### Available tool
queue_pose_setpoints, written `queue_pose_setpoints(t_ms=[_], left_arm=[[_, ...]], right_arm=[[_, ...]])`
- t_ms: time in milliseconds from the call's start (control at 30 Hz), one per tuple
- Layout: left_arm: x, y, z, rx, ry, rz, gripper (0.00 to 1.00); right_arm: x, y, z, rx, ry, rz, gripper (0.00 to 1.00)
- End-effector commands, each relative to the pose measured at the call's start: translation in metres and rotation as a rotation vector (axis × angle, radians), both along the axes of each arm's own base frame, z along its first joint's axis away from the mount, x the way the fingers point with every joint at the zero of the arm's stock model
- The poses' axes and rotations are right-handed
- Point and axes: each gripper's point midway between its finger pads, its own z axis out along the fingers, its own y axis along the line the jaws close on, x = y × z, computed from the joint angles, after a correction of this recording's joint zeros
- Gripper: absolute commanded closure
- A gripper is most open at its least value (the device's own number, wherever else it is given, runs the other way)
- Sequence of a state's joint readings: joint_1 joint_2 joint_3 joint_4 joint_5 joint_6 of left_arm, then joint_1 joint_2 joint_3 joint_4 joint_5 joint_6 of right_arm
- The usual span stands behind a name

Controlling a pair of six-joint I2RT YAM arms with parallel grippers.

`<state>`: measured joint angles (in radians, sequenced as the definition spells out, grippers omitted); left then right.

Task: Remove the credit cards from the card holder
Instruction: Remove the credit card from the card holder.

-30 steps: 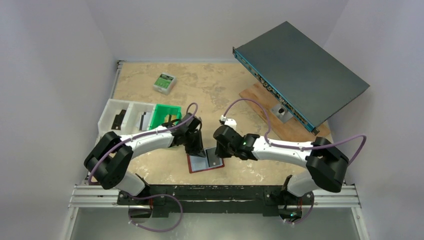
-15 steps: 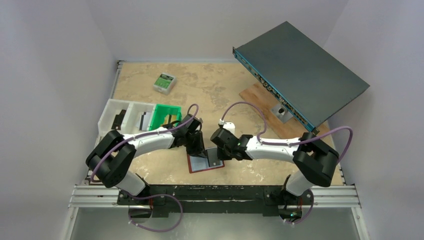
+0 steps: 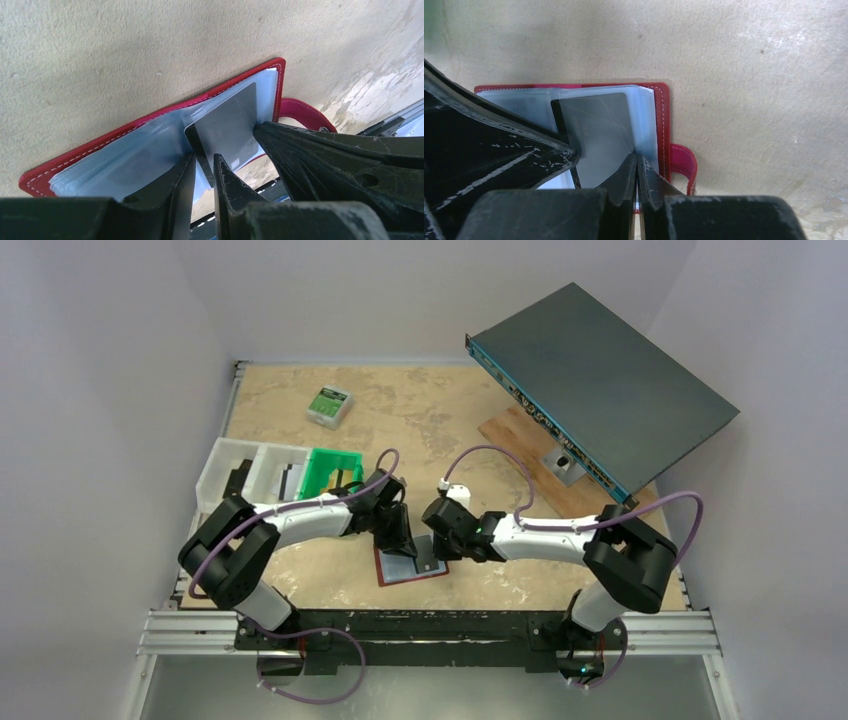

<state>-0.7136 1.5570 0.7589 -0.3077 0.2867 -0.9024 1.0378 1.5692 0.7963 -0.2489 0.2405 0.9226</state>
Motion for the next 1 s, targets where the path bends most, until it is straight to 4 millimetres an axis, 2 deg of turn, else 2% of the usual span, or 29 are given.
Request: queue_pose_setpoints(t_ms=[0, 233, 533, 633, 867, 967], left_arm=[[0.003, 0.004, -0.01, 0.024, 0.005, 0.012, 0.8], [0.001, 0.004, -0.014, 0.012, 0.011, 0.024, 0.79], [0.006, -0.007, 0.016, -0.107, -0.045, 0.028, 0.77], [0.006, -0.005, 0.022, -0.105, -0.053, 0.038, 0.76], [-0.001, 0.025, 0.001, 0.067, -0.018, 0.054, 0.76], [-0.005, 0.028, -0.006, 0.081, -0.006, 0.054, 0.76]], right_arm=[[-0.012, -0.006, -0.027, -0.03, 0.061, 0.014, 1.0], [-0.017, 0.001, -0.031, 0.001, 0.086, 0.041, 1.0], [-0.023, 0.008, -0.033, 0.022, 0.103, 0.072, 1.0], [-0.024, 0.009, -0.034, 0.025, 0.108, 0.073, 1.0], [-0.032, 0.003, -0.042, 0.023, 0.152, 0.052, 1.0], [-0.032, -0.001, -0.043, 0.015, 0.154, 0.041, 1.0]])
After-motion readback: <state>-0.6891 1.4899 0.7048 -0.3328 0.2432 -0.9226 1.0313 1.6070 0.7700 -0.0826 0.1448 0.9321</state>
